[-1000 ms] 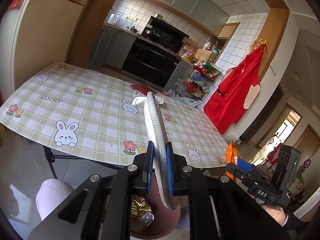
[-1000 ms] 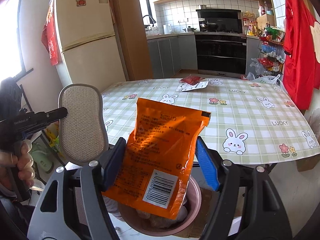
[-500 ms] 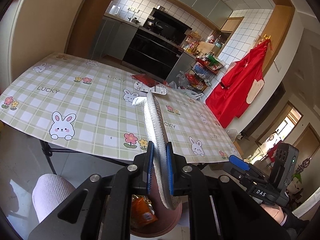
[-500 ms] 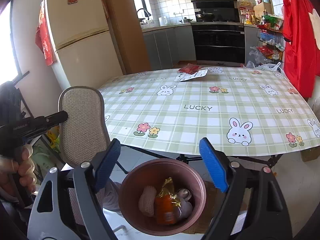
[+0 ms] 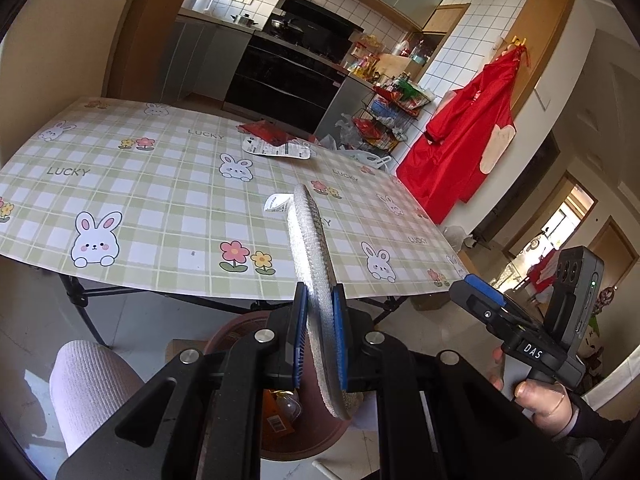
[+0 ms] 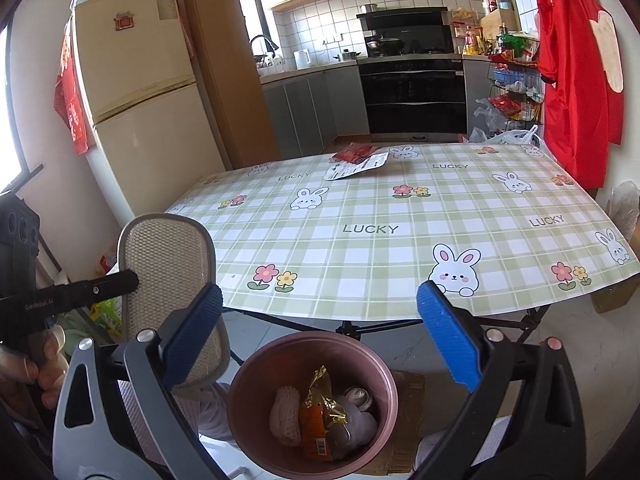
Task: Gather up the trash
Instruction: 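Open the left gripper over the pink bin to drop the grey insole, then reach the right gripper to the red snack packet and grasp it, then lift the red packet with the right gripper while the left grasps the white printed card, then open the right gripper over the pink bin to drop the red packet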
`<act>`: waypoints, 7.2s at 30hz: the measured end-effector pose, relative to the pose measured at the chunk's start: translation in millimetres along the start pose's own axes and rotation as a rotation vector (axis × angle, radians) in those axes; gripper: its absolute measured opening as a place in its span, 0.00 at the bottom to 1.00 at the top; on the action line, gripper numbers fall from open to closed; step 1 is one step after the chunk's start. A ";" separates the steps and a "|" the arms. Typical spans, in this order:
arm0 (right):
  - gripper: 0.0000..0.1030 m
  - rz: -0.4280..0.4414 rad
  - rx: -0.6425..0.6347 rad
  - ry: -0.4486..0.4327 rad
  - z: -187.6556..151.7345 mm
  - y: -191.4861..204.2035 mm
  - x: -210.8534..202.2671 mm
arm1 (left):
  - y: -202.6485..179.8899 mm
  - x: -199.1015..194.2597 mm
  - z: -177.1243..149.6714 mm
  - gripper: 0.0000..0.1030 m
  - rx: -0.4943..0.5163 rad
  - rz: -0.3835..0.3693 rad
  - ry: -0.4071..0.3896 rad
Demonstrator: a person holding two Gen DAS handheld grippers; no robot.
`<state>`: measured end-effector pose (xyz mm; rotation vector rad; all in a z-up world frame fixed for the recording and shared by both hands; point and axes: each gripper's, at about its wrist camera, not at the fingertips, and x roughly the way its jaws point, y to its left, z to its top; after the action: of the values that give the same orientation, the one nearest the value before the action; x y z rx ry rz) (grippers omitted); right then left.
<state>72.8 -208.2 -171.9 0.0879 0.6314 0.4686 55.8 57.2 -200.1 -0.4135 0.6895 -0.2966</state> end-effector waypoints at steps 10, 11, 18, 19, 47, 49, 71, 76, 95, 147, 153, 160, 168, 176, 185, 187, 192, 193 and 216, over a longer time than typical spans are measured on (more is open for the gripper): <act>0.94 -0.011 0.034 -0.006 -1.2 -9.5 0.8 | -19.7 23.6 -3.5 0.12 0.051 -0.036 0.068; 0.94 -0.011 0.036 -0.006 -1.6 -10.2 0.9 | -20.4 25.2 -3.8 0.13 0.052 -0.039 0.072; 0.94 -0.002 0.041 -0.002 -4.2 -12.3 2.7 | -22.7 36.0 -7.1 0.13 0.058 -0.042 0.103; 0.94 0.002 0.042 -0.001 -4.7 -12.1 3.0 | -23.6 37.9 -7.2 0.13 0.061 -0.046 0.107; 0.94 -0.053 0.059 0.052 -11.8 -34.4 19.5 | 24.0 32.2 -6.2 0.94 -0.055 0.201 0.026; 0.94 -0.071 0.060 0.057 -8.0 -43.1 25.0 | 27.9 35.7 -1.9 0.94 -0.035 0.213 0.020; 0.95 -0.022 -0.161 0.184 159.3 -107.7 220.7 | 52.7 221.4 174.3 0.94 0.163 0.234 0.023; 0.95 0.066 -0.380 0.233 212.9 -72.3 314.9 | 83.3 255.2 213.1 0.94 0.164 0.264 0.024; 0.95 -0.011 -0.435 0.463 279.1 -17.1 593.5 | 187.9 300.2 235.0 0.94 0.131 0.293 0.076; 0.55 -0.011 -0.016 0.527 130.9 -146.4 327.1 | 77.1 360.2 155.4 0.80 -0.473 -0.081 0.412; 0.55 0.010 0.002 0.545 121.0 -146.4 333.8 | 87.1 375.8 154.5 0.72 -0.533 -0.114 0.401; 0.55 0.004 -0.010 0.550 119.0 -145.2 337.3 | 91.3 396.2 157.6 0.53 -0.521 -0.136 0.386; 0.55 0.004 0.012 0.516 122.2 -135.2 321.8 | 97.7 377.7 161.7 0.24 -0.443 -0.135 0.331; 0.55 0.009 -0.069 0.344 147.7 -97.1 253.9 | 81.4 298.9 189.1 0.24 -0.250 -0.067 0.195; 0.55 0.026 -0.119 0.183 153.9 -51.5 167.8 | 43.8 181.4 192.5 0.24 -0.034 0.038 0.006; 0.55 0.024 -0.122 0.157 153.8 -45.3 151.3 | 34.8 157.8 190.5 0.24 -0.004 0.046 -0.027; 0.55 0.020 -0.129 0.096 145.3 -27.9 108.0 | 14.2 103.6 178.4 0.24 0.070 0.070 -0.109; 0.55 0.021 -0.129 0.087 142.4 -24.9 100.8 | 10.1 92.6 174.7 0.24 0.079 0.071 -0.123; 0.56 0.068 -0.117 0.067 16.0 17.8 5.2 | -33.0 -53.9 64.8 0.24 0.139 0.072 -0.191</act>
<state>78.9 -189.0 -157.9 -0.0175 0.6671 0.5751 55.1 67.0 -110.1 -0.2798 0.4926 -0.2322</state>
